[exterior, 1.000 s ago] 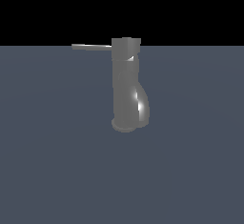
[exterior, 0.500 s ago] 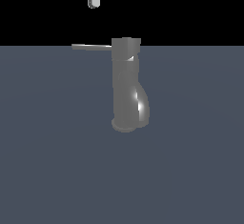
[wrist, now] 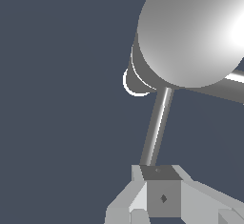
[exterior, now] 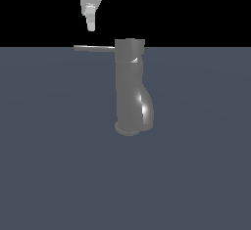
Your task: Turn on the faucet by rotating a designated handle.
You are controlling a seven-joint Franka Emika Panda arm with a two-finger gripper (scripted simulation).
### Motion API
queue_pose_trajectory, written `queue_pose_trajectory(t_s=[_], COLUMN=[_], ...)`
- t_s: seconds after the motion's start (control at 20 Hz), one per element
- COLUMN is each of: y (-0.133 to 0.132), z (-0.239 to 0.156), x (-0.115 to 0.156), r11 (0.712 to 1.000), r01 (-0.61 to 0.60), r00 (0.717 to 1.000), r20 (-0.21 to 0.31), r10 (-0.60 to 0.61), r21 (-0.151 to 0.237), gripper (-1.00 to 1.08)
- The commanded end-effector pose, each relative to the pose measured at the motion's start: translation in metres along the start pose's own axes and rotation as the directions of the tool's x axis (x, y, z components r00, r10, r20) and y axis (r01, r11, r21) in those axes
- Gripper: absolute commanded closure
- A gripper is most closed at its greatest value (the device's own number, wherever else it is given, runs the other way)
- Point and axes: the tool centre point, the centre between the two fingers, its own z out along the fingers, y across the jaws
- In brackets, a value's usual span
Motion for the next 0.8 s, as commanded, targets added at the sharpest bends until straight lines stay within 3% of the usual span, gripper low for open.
queue_pose_trajectory(t_s=[0.0,0.75], y=[-0.010,-0.040], z=[0.011,0.049], x=[-0.003,-0.015], r11=[0.998,0.972], r01=[-0.057,-0.235], r00=[0.998,0.971], r20=[-0.010,-0.051], r10=[0.057,0.236], r21=[0.000,0.010], gripper=[1.08,1.08])
